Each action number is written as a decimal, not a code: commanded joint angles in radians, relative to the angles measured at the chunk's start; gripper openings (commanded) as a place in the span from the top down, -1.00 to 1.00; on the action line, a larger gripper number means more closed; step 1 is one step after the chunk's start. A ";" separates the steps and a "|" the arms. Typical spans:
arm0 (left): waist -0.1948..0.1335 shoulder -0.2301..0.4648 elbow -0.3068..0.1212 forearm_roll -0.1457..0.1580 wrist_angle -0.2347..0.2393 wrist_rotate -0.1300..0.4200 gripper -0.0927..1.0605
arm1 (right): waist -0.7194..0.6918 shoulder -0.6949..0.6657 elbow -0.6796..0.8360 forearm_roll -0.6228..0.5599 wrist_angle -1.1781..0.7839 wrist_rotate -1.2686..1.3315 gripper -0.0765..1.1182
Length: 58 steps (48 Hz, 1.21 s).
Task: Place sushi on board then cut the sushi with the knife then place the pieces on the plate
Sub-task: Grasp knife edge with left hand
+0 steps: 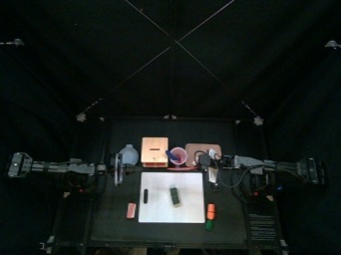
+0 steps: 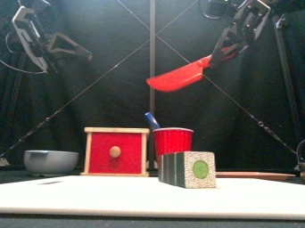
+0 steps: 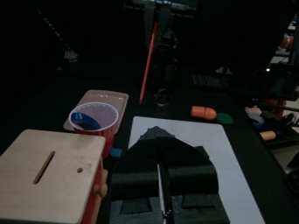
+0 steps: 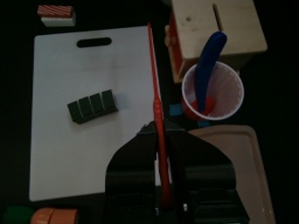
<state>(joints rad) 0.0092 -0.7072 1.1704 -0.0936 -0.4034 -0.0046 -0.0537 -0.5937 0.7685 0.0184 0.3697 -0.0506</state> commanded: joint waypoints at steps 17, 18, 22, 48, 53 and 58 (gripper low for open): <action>-0.098 0.199 -0.124 -0.149 -0.008 0.000 -0.08 | 0.091 0.066 0.110 0.023 -0.258 0.009 0.48; -0.098 0.209 -0.130 -0.155 -0.008 0.000 -0.15 | 0.091 0.071 0.109 0.023 -0.259 0.008 0.48; -0.107 0.247 -0.153 -0.169 0.000 0.005 -0.41 | 0.091 0.087 0.106 0.023 -0.261 0.008 0.48; -0.114 0.488 -0.339 -0.164 0.247 0.008 -0.93 | 0.097 0.207 0.052 0.023 -0.273 0.008 0.48; -0.114 0.528 -0.357 -0.164 0.268 0.008 -0.93 | 0.098 0.222 0.044 0.023 -0.278 0.008 0.48; -0.112 0.560 -0.368 -0.164 0.268 0.008 -0.92 | 0.100 0.235 0.041 0.023 -0.279 0.008 0.48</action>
<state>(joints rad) -0.1058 -0.1595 0.8330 -0.2592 -0.1319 0.0031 0.0430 -0.3513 0.8345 0.0399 0.0997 -0.0414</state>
